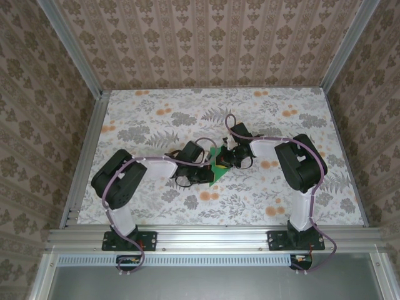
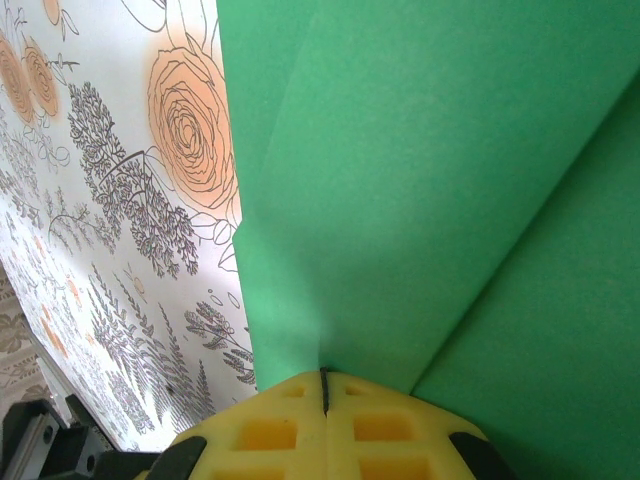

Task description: Fold a paper plane with a square sheet of paper (pick it up from the middle)

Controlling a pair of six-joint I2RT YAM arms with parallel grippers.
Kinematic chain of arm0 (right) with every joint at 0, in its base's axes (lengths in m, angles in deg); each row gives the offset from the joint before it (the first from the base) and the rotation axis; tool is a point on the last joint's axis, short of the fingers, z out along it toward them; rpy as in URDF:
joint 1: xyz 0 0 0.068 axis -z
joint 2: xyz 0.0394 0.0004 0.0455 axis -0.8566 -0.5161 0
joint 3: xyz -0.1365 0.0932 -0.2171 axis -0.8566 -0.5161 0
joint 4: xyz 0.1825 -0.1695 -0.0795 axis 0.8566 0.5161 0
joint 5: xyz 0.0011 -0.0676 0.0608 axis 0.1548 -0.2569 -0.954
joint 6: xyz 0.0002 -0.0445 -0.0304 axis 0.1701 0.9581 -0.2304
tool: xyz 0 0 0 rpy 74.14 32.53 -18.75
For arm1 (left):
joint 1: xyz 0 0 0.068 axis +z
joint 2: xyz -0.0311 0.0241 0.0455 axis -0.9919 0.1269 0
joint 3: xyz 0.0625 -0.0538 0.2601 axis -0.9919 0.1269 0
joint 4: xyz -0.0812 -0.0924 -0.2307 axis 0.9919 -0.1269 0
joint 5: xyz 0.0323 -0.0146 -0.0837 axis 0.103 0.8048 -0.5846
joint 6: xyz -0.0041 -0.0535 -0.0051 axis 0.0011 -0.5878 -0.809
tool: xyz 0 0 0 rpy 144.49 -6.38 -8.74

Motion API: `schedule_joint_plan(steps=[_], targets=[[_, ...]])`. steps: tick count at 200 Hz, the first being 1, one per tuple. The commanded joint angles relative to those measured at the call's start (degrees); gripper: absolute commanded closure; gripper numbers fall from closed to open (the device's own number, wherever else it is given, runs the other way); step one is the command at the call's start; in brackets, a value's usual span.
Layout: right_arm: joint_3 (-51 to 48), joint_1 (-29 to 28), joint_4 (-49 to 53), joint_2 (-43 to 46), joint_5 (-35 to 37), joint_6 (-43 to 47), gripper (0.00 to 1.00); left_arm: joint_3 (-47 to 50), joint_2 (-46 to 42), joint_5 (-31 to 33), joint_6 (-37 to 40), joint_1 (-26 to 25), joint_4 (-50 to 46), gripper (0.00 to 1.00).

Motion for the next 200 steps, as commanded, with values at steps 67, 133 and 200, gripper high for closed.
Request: schedule_joint_plan(steps=[67, 133, 200], targets=[[-0.9, 0.2, 6.4, -2.1, 9.9, -0.3, 0.9, 5.1, -12.0, 5.9, -2.2, -3.5, -8.6, 0.93], [-2.0, 0.3, 5.1, 14.3, 14.1, -2.5, 0.54, 4.5, -16.5, 9.8, -7.1, 4.4, -2.5, 0.58], [-6.5, 1.5, 2.8, 16.5, 18.9, -6.1, 0.5, 0.3, -13.8, 11.4, -5.8, 8.3, -3.0, 0.3]])
